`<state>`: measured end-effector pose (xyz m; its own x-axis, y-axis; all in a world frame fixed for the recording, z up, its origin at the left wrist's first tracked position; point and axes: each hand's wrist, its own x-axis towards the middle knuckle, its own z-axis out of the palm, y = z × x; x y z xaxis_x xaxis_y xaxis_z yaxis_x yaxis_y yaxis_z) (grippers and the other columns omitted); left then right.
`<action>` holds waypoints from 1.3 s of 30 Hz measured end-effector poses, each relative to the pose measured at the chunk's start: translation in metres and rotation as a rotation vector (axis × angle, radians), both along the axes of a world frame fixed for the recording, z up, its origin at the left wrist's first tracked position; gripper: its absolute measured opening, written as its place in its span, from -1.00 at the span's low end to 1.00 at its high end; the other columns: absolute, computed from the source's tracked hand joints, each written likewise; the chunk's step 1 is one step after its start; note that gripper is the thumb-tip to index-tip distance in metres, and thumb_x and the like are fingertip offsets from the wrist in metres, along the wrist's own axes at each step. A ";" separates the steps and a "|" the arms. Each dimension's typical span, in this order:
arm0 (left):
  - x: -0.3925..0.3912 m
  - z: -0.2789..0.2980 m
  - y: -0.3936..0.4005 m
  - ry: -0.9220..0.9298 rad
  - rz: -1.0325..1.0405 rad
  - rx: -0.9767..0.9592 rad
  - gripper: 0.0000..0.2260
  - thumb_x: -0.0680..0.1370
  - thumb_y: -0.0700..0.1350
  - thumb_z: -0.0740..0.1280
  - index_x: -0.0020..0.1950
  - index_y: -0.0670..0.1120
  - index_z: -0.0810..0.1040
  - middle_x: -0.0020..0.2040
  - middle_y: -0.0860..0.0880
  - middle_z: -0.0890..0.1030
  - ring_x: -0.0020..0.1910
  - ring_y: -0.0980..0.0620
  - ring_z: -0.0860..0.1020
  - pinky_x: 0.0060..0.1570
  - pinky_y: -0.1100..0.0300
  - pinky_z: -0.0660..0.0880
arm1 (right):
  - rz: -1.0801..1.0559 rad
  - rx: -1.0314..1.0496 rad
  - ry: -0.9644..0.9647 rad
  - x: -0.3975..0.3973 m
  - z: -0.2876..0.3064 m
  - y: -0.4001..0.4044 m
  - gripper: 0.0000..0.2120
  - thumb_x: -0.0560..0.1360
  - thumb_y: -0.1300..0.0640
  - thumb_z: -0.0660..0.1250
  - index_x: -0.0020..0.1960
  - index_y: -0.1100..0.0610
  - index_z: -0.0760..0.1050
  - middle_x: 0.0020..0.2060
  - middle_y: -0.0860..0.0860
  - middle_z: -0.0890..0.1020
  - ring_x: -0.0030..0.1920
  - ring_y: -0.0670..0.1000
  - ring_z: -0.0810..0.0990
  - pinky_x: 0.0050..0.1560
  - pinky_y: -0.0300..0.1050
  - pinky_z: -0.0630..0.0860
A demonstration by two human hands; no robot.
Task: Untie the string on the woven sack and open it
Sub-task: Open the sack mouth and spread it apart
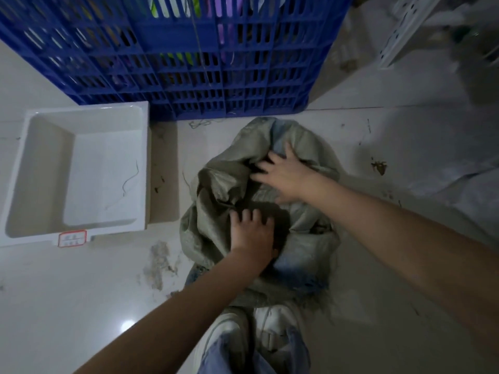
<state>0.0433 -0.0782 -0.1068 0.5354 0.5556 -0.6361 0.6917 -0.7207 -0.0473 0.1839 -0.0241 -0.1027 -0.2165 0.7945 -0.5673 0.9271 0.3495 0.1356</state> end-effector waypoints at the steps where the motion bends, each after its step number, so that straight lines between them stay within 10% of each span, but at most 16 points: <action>1: -0.006 -0.003 0.001 0.034 -0.073 -0.004 -0.39 0.53 0.15 0.21 0.51 -0.04 0.13 0.48 -0.21 0.18 0.48 -0.25 0.12 0.43 -0.26 -0.03 | -0.037 0.017 -0.039 0.005 0.001 0.008 -0.17 0.42 -0.14 0.35 0.53 -0.06 -0.03 0.53 0.09 0.08 0.51 0.22 0.02 0.38 0.47 -0.08; 6: -0.049 0.000 0.025 0.157 -0.388 0.060 -0.51 0.62 0.03 0.04 0.53 -0.05 0.11 0.56 -0.21 -0.02 0.54 -0.24 -0.15 0.44 -0.19 -0.33 | -0.233 -0.009 -0.218 0.042 0.014 0.019 0.07 0.28 -0.33 0.40 0.54 -0.08 -0.18 0.54 0.12 0.02 0.51 0.28 -0.02 0.35 0.54 -0.07; 13: -0.079 0.007 0.094 0.176 -0.522 0.077 -0.48 0.58 -0.04 0.18 0.53 -0.03 0.13 0.57 -0.14 -0.02 0.55 -0.17 -0.06 0.53 -0.10 -0.05 | -0.490 -0.205 -0.332 0.068 0.018 -0.009 0.06 0.31 -0.38 0.33 0.52 -0.10 -0.26 0.54 0.15 -0.01 0.50 0.29 0.03 0.37 0.50 -0.03; 16: -0.060 0.014 0.104 -0.216 -0.630 0.248 -0.62 0.40 -0.05 0.32 0.19 -0.09 0.59 0.22 -0.22 0.56 0.22 -0.22 0.53 0.26 -0.03 0.43 | -0.393 -0.151 -0.381 0.027 0.026 -0.022 -0.33 0.49 -0.20 0.24 0.49 0.04 0.15 0.43 0.16 0.32 0.39 0.20 0.31 0.34 0.26 0.22; 19: -0.027 0.013 0.084 -0.363 -0.596 0.426 -0.72 0.38 -0.06 0.20 -0.08 -0.08 0.66 -0.17 -0.10 0.67 -0.12 -0.12 0.63 0.03 0.11 0.49 | -0.251 0.021 -0.045 -0.020 0.026 -0.037 -0.63 0.58 -0.06 0.10 0.22 0.12 0.50 0.19 0.13 0.58 0.22 0.15 0.50 0.07 -0.03 0.35; 21: -0.006 0.004 0.072 -0.257 -0.629 0.502 -0.61 0.50 0.05 0.13 0.28 0.00 0.49 0.23 -0.18 0.57 0.29 -0.17 0.47 0.41 -0.09 0.21 | -0.238 -0.108 0.131 -0.035 0.017 -0.047 -0.51 0.56 -0.17 0.07 0.34 0.11 0.40 0.32 0.14 0.47 0.36 0.16 0.35 0.29 0.08 0.28; 24: -0.003 -0.017 0.090 0.021 -0.634 0.452 -0.28 0.50 0.35 0.00 0.54 0.05 -0.13 0.57 -0.18 -0.07 0.53 -0.27 -0.20 0.39 -0.26 -0.34 | -0.277 -0.303 0.188 -0.032 0.003 -0.057 -0.32 0.53 -0.30 0.01 0.53 0.02 0.01 0.49 0.08 0.25 0.49 0.13 0.15 0.42 0.21 0.11; 29: -0.018 -0.024 0.150 0.023 -0.561 0.370 -0.28 0.52 0.34 -0.06 0.55 0.01 -0.19 0.58 -0.16 -0.14 0.53 -0.22 -0.25 0.44 -0.21 -0.28 | -0.277 -0.326 0.205 -0.019 -0.009 -0.092 -0.39 0.52 -0.29 -0.17 0.50 -0.09 0.08 0.44 0.00 0.33 0.41 0.10 0.31 0.37 0.17 0.19; 35: -0.026 -0.026 0.185 0.114 -0.542 0.375 -0.08 0.41 0.38 0.20 0.55 0.01 -0.20 0.57 -0.19 -0.18 0.53 -0.23 -0.25 0.44 -0.23 -0.28 | -0.386 -0.348 0.258 -0.031 -0.011 -0.141 0.04 0.20 -0.49 -0.56 0.52 -0.04 -0.05 0.38 0.07 0.39 0.41 0.09 0.29 0.41 0.27 0.07; 39: -0.034 -0.022 0.193 0.152 -0.533 0.338 -0.10 0.40 0.39 0.21 0.55 0.07 -0.17 0.57 -0.13 -0.15 0.54 -0.21 -0.20 0.45 -0.22 -0.25 | -0.484 -0.444 0.308 -0.043 0.001 -0.140 -0.09 0.30 -0.46 -0.39 0.53 -0.04 -0.05 0.45 0.10 0.30 0.45 0.12 0.24 0.44 0.26 0.08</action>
